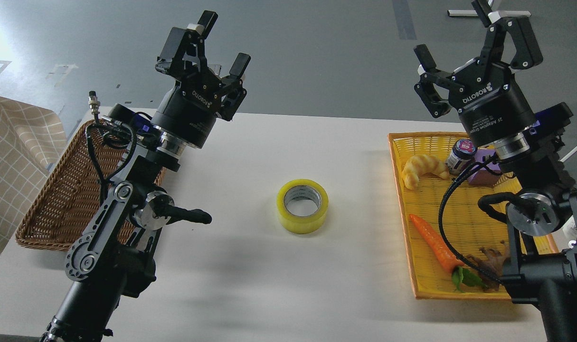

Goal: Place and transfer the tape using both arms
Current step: 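Withdraw the right gripper upward above the tray, then reach the left gripper to the tape roll and grasp its rim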

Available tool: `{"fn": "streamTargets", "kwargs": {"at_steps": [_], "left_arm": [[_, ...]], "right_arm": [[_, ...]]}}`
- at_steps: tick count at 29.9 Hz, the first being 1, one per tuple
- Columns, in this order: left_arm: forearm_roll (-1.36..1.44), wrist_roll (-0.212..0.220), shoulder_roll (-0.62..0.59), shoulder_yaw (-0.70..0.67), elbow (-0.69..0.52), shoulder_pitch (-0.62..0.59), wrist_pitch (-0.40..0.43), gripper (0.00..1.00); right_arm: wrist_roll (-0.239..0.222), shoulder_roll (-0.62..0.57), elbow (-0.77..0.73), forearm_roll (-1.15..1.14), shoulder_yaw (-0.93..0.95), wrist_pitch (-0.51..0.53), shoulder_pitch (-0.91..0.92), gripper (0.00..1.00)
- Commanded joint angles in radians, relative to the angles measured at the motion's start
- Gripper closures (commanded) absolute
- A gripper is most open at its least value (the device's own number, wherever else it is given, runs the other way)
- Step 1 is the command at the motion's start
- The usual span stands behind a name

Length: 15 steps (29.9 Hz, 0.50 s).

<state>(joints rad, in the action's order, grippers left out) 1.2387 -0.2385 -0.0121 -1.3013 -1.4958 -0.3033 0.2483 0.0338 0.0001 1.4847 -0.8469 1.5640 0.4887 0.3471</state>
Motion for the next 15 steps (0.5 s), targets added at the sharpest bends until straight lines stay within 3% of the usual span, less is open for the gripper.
{"fn": "streamTargets", "kwargs": {"at_steps": [1, 6, 10, 11, 14, 15], "left_arm": [[0.143, -0.005, -0.006, 0.079, 0.000, -0.004, -0.020, 0.02], [0.462, 0.002, -0.077, 0.230, -0.001, 0.013, -0.070, 0.02], [0.600, 0.010, -0.085, 0.266, 0.000, 0.010, -0.122, 0.02], [0.642, 0.033, -0.085, 0.278, 0.003, 0.006, -0.127, 0.02], [0.711, 0.174, -0.088, 0.298, 0.006, 0.006, -0.127, 0.02], [0.737, 0.256, -0.092, 0.313, 0.008, 0.004, -0.127, 0.02]], "right_arm": [[0.001, 0.000, 0.005, 0.000, 0.001, 0.000, 0.001, 0.00], [0.001, -0.005, 0.034, 0.000, 0.002, 0.000, 0.001, 0.00], [0.001, -0.006, 0.034, 0.000, 0.005, 0.000, 0.001, 0.00], [0.001, -0.006, 0.034, 0.000, 0.007, 0.000, 0.001, 0.00], [0.001, -0.005, 0.034, 0.000, 0.014, 0.000, 0.001, 0.00], [0.001, -0.005, 0.034, 0.000, 0.017, 0.000, 0.001, 0.00]]}}
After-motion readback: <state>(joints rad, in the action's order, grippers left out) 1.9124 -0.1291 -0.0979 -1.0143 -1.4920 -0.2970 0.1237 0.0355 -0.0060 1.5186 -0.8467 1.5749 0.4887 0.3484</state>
